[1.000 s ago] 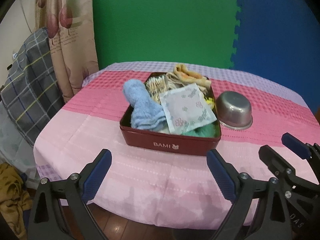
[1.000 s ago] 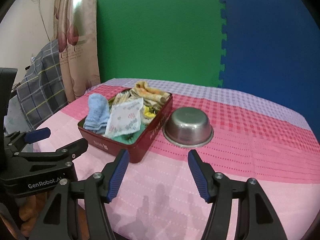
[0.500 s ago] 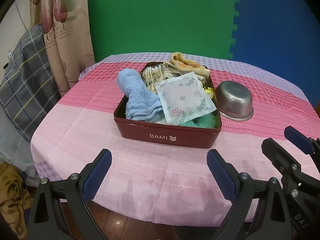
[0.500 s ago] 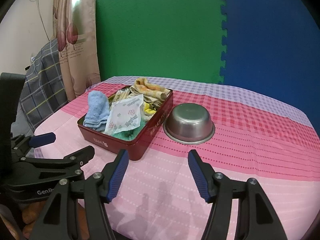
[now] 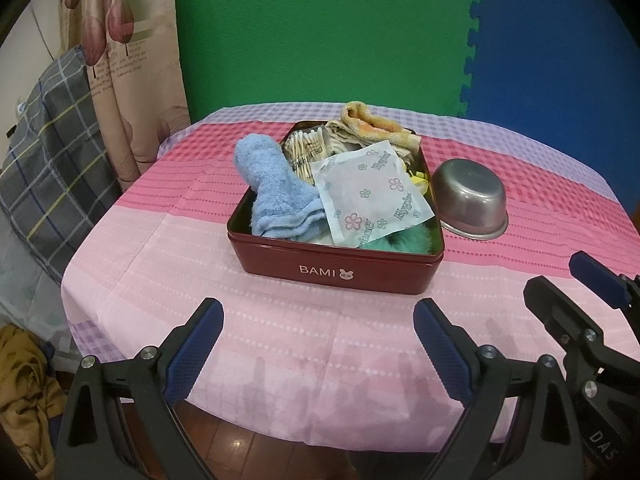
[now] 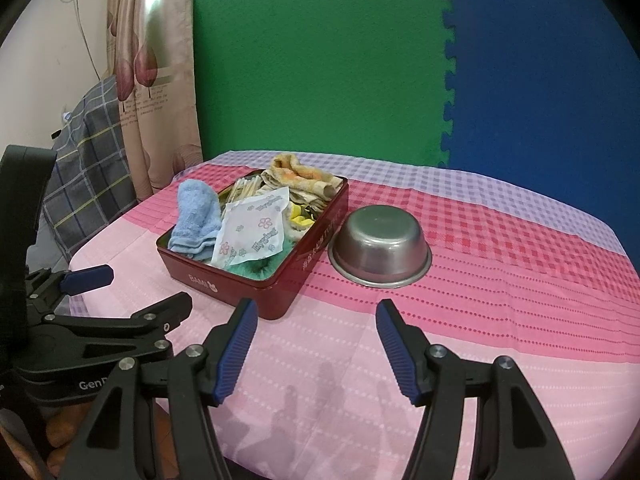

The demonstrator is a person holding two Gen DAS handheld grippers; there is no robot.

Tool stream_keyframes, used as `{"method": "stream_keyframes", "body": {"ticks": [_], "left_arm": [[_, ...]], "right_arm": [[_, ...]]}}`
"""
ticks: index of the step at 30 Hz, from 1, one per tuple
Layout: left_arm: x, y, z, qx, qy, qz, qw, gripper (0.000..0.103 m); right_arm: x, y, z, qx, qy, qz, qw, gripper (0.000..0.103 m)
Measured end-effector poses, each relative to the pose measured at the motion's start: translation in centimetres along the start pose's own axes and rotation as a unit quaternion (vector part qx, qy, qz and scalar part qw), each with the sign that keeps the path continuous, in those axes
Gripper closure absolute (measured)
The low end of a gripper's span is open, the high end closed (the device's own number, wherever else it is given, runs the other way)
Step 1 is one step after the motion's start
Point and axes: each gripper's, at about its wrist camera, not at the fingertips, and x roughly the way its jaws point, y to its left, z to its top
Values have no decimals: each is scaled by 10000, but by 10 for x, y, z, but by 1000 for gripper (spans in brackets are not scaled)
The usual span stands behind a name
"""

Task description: Organize soft objects

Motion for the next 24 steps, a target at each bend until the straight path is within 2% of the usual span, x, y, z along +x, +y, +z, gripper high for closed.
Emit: {"method": "stream_keyframes", "body": {"ticks": [24], "left_arm": [[6, -2, -2, 35, 165, -6, 9999, 8]], "right_arm": [[1, 0, 0, 13, 35, 45, 10000, 40]]}}
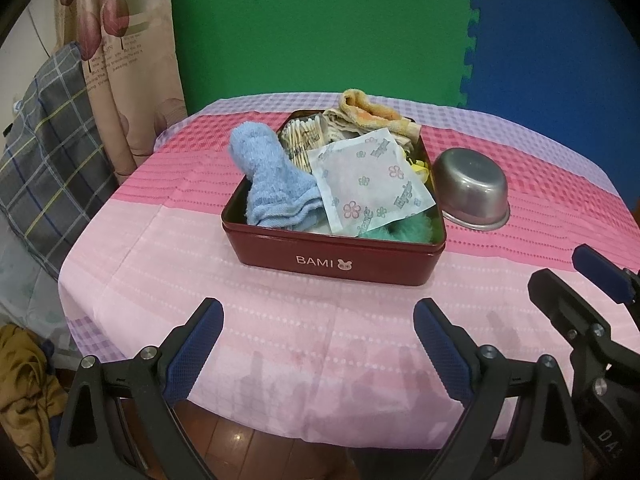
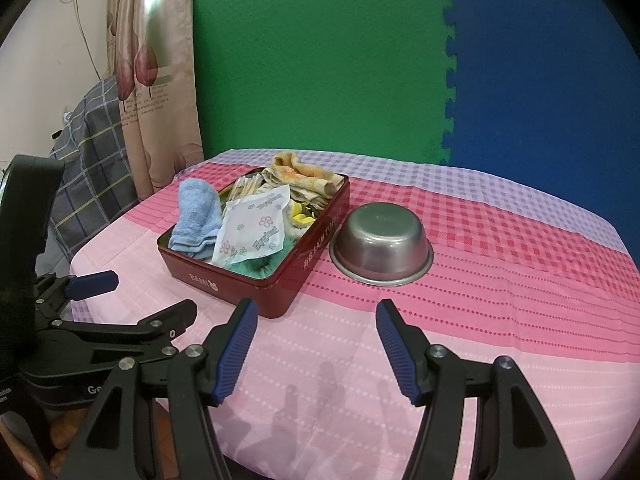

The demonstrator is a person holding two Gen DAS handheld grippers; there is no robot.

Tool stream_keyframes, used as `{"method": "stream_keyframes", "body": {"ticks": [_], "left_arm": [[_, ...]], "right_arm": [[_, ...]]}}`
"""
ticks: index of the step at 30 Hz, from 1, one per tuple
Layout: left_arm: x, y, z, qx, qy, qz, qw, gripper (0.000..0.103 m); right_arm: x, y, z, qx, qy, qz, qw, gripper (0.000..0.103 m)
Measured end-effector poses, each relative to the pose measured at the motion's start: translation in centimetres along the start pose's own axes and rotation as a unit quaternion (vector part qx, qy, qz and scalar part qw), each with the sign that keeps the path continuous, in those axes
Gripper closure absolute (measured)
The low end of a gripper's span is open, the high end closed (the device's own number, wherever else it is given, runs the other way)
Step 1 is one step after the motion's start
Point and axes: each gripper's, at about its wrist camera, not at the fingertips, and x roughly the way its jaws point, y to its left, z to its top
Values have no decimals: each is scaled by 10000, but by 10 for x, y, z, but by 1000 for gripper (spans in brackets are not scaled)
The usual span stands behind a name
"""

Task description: Organize soft objects

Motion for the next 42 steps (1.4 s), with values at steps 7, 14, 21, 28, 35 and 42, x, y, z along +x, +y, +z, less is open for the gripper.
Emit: {"method": "stream_keyframes", "body": {"ticks": [7, 14, 21, 28, 35, 42], "left_arm": [[1, -1, 0, 26, 14, 23, 10000, 8], [1, -1, -1, 21, 26, 24, 10000, 8], [2, -1, -1, 38, 34, 28, 10000, 8], [3, -1, -1, 56, 55, 46, 10000, 8], [3, -2, -2, 99, 75, 64, 9999, 8], [4, -2, -2, 114, 79, 69, 9999, 8]], "right_arm": [[1, 0, -2, -1, 18, 13, 10000, 40], [1, 0, -3, 4, 41, 14, 10000, 40], [0, -1, -4, 11, 49, 22, 10000, 40], [1, -3, -5, 3, 65, 46, 10000, 40], [1, -3, -5, -2, 82, 48, 10000, 40], [2, -4, -5, 4, 78, 44, 10000, 40]]}}
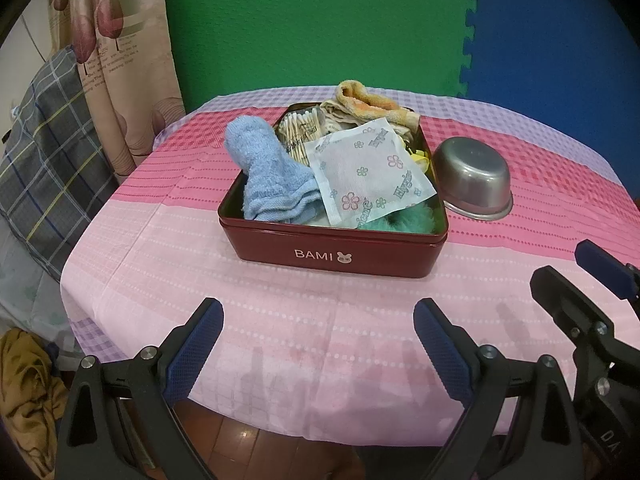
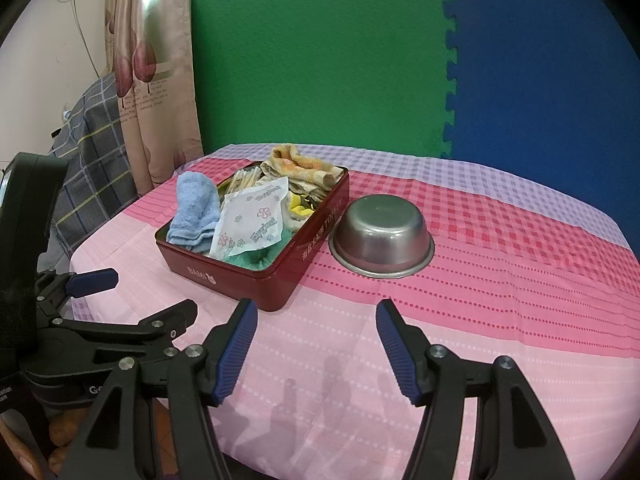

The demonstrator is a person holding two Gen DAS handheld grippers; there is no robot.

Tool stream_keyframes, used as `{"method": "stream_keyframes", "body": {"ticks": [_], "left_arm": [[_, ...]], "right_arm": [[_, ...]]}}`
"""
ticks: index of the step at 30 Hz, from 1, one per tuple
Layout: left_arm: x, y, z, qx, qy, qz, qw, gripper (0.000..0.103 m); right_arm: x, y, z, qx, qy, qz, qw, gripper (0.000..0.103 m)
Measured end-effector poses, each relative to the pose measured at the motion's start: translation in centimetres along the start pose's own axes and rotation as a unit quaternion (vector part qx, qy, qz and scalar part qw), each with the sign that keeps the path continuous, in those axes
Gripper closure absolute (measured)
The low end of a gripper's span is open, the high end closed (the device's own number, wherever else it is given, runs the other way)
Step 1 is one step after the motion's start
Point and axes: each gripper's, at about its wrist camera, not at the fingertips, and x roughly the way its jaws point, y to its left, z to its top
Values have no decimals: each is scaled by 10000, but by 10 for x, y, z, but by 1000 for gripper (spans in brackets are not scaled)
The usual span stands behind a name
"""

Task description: Organize soft objects

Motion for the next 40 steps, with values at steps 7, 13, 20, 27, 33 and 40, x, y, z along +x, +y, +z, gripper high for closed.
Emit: {"method": "stream_keyframes", "body": {"ticks": [7, 13, 20, 27, 33, 40], "left_arm": [[0, 0, -1, 51, -10, 20, 10000, 7], [0, -2, -1, 95, -20, 33, 9999, 7], [-1, -3, -1, 125, -6, 20, 9999, 5], [4, -1, -1, 99, 200, -179, 9996, 0], [-9, 5, -3, -14, -204, -358, 9992, 0], [-19, 3, -1, -23, -387, -296, 9988, 0]], "right_arm": [[1, -1, 1, 11, 3, -11, 10000, 40], [1, -2, 1, 31, -7, -24, 10000, 40], [1, -2, 1, 31, -8, -33, 10000, 40], [1, -4, 1, 62, -3, -31, 10000, 40], [1, -10, -1, 35, 9, -89, 10000, 40], [2, -52, -4, 340, 35, -459, 9984, 40]]}}
